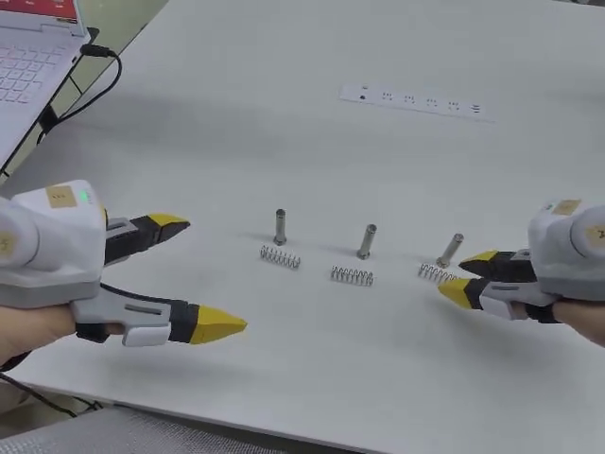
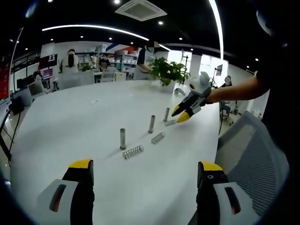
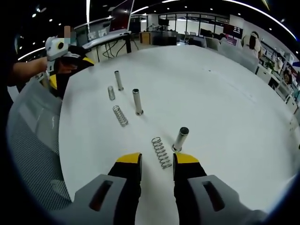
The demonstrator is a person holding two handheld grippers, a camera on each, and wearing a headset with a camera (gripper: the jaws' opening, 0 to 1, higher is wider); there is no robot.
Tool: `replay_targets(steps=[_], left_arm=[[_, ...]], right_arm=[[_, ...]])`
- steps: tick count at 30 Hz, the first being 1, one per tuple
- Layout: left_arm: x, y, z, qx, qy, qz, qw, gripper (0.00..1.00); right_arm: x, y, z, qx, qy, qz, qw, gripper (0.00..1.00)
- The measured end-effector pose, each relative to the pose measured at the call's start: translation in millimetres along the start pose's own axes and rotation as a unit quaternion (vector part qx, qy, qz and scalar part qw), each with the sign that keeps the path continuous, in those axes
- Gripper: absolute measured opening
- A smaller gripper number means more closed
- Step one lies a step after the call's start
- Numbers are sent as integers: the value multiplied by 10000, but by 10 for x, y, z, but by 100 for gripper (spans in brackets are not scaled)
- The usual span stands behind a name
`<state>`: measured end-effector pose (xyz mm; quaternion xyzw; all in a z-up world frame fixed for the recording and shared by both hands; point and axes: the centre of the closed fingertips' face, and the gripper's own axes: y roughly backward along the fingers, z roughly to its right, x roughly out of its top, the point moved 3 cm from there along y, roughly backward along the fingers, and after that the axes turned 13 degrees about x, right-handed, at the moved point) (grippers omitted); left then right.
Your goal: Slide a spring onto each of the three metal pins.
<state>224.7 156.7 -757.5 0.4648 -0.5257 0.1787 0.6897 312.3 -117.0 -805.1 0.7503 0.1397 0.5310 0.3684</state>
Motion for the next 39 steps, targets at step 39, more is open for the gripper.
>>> replay_targets(steps=[39], left_arm=[[-80,45,2,38,40,-56,10000,88]], right_arm=[[-143,-184,3,232,218,-544,9980,9]])
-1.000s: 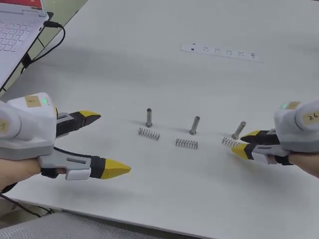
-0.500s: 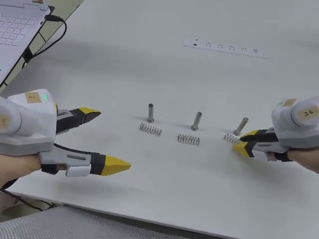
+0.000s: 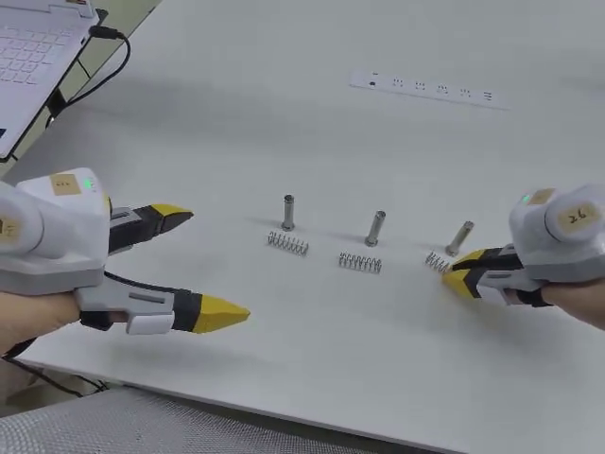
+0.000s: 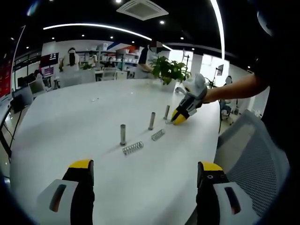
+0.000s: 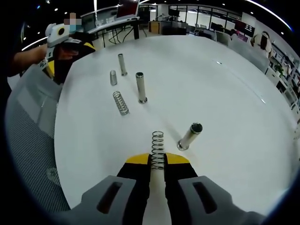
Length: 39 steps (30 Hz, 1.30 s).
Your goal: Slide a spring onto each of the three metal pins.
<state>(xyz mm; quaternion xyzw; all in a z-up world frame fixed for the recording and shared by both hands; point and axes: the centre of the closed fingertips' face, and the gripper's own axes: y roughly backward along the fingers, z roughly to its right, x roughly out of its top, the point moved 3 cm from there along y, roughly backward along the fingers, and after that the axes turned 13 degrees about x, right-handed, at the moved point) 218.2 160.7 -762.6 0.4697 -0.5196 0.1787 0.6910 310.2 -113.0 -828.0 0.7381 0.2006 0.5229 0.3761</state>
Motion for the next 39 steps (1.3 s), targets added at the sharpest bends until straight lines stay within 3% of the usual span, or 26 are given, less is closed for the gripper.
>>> replay_targets(steps=[8,23,34,39], left_arm=[[-2,-7,31,-40,-15,-12,10000,88],[172,-64,192,-280,-183,136,9993,87],[285,-190,315,-571,-340,196,9976,85],[345,-255,463,-805,-423,253,9955,82]], right_arm=[[13,4,-20,2,115,-20,9999,8],[227,244,-238,194,441,235,9986,8],[468,340,-502,562,1159,284,9913,8],[484,309,-620,723,1418,158,9871,8]])
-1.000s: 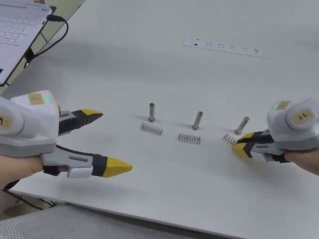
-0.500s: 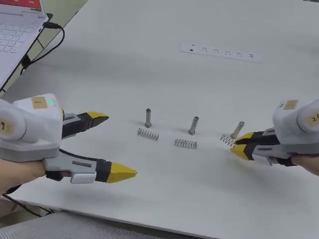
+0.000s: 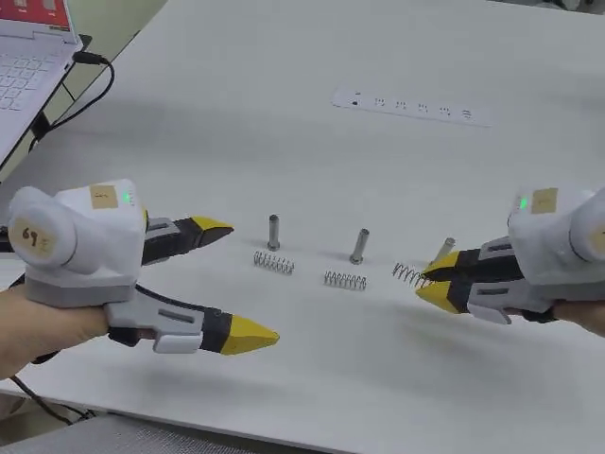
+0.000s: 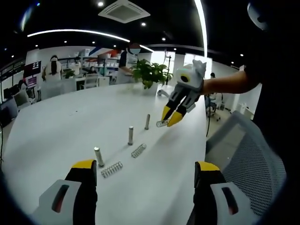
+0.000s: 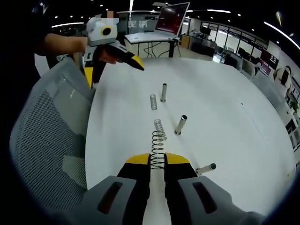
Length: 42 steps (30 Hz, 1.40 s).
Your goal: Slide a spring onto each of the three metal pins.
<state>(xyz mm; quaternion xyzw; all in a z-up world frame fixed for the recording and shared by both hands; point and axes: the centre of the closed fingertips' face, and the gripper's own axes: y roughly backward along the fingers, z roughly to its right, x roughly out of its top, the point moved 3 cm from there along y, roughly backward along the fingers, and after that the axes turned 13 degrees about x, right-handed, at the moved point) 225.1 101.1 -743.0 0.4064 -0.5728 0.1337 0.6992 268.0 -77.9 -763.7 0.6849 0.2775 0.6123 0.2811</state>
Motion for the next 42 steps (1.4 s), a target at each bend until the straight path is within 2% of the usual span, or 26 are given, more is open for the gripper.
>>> replay_targets(steps=[7,14,26,34,42], left_arm=[[16,-97,134,-271,-105,-49,9996,75],[36,-205,199,-410,-124,-43,9991,72],[120,-401,394,-754,-148,56,9970,62],[186,-482,446,-876,-149,129,9960,55],[257,-574,489,-971,-32,251,9949,43]], right_arm=[[66,-22,-108,209,274,-78,9994,8],[119,-48,-185,338,494,-136,9981,8],[182,-100,-294,519,735,-197,9958,8],[234,-110,-347,582,843,-153,9946,8],[275,-107,-380,626,925,-144,9936,8]])
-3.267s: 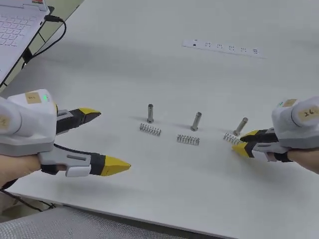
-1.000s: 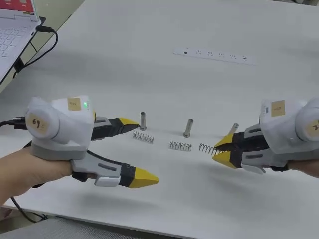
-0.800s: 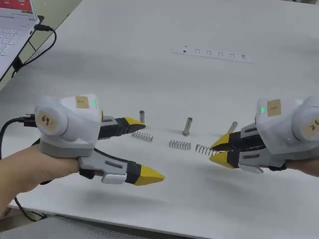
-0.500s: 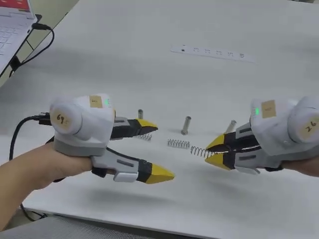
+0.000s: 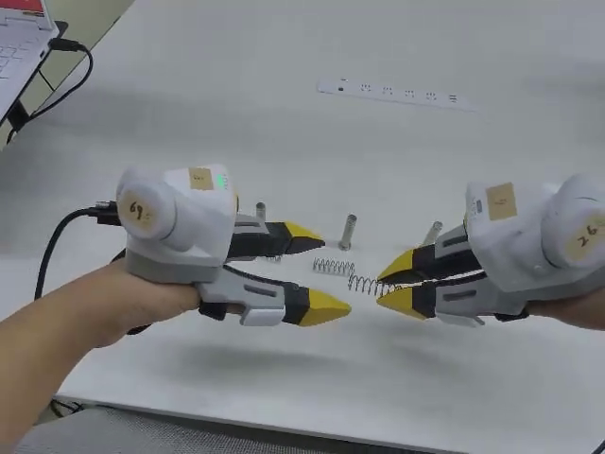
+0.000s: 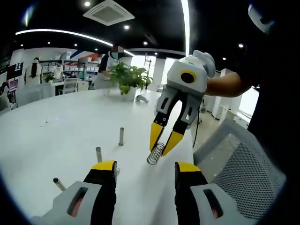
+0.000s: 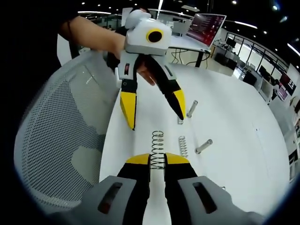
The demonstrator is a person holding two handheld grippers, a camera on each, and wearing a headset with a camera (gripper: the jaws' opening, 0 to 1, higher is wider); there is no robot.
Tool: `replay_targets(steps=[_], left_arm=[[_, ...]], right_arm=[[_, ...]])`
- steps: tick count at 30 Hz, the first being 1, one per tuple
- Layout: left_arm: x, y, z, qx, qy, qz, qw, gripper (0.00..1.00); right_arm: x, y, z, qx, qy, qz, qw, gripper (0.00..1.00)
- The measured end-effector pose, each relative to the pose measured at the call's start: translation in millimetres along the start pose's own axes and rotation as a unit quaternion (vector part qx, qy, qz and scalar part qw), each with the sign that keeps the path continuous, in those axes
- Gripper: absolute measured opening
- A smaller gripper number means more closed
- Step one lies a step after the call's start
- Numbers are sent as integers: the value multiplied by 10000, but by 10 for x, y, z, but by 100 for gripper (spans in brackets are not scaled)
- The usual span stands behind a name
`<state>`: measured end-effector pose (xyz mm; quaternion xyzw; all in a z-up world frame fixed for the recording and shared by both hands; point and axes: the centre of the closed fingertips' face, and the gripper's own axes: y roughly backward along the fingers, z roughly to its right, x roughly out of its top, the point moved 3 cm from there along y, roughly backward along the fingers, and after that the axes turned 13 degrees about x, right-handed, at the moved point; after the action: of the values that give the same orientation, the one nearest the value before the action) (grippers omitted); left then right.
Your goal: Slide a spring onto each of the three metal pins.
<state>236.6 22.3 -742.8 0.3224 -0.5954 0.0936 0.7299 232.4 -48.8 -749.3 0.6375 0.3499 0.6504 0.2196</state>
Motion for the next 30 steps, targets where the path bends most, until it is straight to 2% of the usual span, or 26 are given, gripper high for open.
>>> replay_targets(steps=[8,17,30], left_arm=[[0,-114,155,-232,-34,-14,9997,37],[12,-131,223,-329,5,29,9995,27],[21,-116,254,-410,29,131,9991,14]], right_arm=[[36,-1,-19,36,35,31,10000,8],[70,-2,-53,70,150,29,9999,8],[123,19,-97,125,284,63,9995,8]])
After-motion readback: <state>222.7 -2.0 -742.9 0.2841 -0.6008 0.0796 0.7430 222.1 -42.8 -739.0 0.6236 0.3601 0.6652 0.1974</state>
